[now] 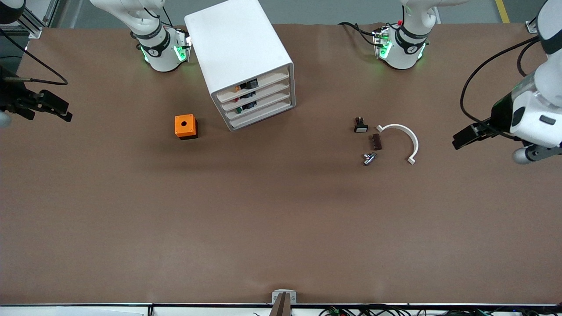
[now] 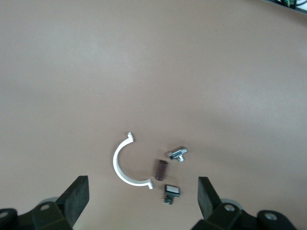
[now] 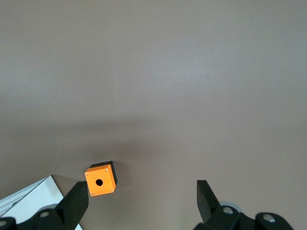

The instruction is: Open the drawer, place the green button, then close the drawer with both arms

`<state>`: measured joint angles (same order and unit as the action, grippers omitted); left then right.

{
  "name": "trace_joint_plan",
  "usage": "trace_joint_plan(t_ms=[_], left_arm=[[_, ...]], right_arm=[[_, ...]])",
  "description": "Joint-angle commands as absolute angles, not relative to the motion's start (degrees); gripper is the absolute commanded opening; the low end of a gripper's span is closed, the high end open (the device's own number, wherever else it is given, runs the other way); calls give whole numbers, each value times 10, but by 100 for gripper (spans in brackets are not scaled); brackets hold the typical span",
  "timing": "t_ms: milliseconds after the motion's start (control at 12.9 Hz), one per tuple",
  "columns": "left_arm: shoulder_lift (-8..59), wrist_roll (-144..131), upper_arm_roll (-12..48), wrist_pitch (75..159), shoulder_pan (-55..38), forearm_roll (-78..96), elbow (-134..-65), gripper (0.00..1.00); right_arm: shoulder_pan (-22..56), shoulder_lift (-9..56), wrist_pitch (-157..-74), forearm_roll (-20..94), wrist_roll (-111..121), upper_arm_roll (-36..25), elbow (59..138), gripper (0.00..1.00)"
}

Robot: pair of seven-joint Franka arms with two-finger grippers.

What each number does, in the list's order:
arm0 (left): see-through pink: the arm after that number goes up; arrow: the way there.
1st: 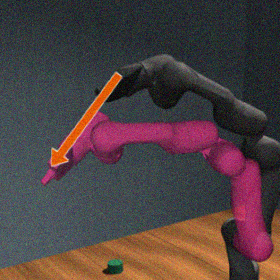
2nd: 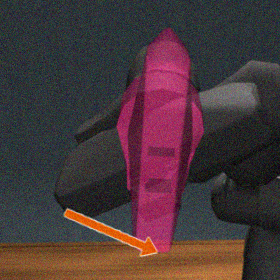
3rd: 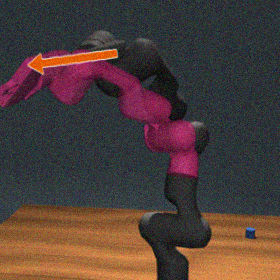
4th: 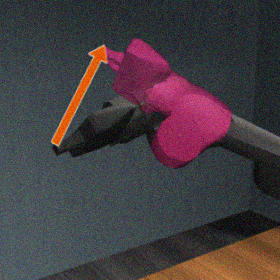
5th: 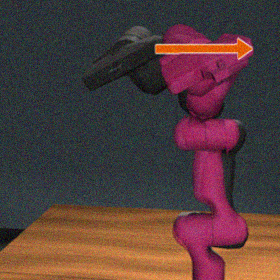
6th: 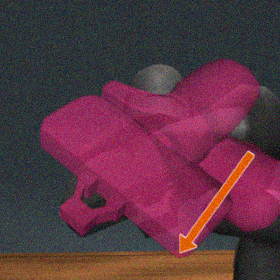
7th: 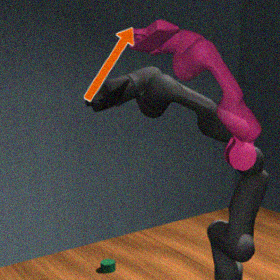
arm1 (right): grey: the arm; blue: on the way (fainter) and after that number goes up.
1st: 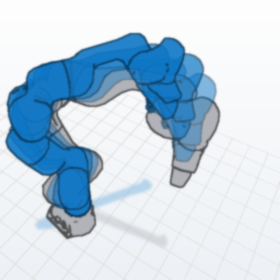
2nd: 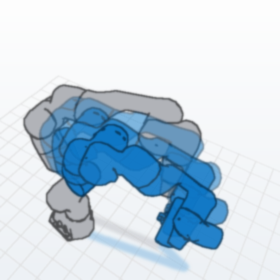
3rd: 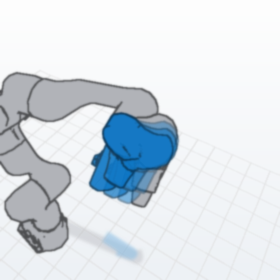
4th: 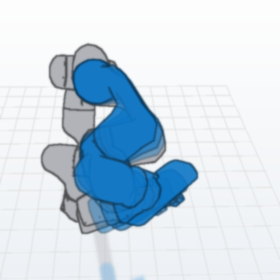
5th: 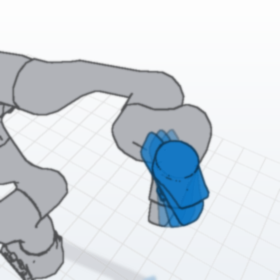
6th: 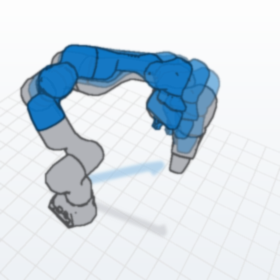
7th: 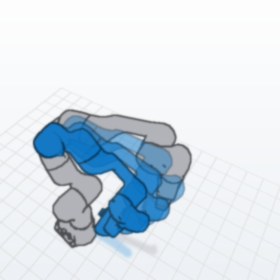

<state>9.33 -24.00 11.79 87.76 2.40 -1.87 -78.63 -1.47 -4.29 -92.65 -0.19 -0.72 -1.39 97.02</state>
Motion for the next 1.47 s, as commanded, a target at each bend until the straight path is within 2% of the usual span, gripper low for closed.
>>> trace_joint_plan(t_ms=[0, 387, 1006, 1238, 1392], left_arm=[[36, -149, 79, 874, 24, -29, -834, 100], [-32, -44, 30, 875, 0, -26, -903, 100], [-88, -18, 41, 897, -1, -28, -981, 100], [-126, -18, 60, 920, 4, -29, -1040, 100], [-129, -18, 60, 918, 4, -28, -1041, 100]], right_arm=[[-17, -48, -919, -8, -3, -13, 969, 100], [-18, -47, -923, -8, -2, -13, 969, 100], [-17, -48, -919, -7, -2, -12, 969, 100], [-17, -48, -918, -8, -2, -12, 969, 100], [-17, -48, -918, -7, -2, -12, 969, 100]])
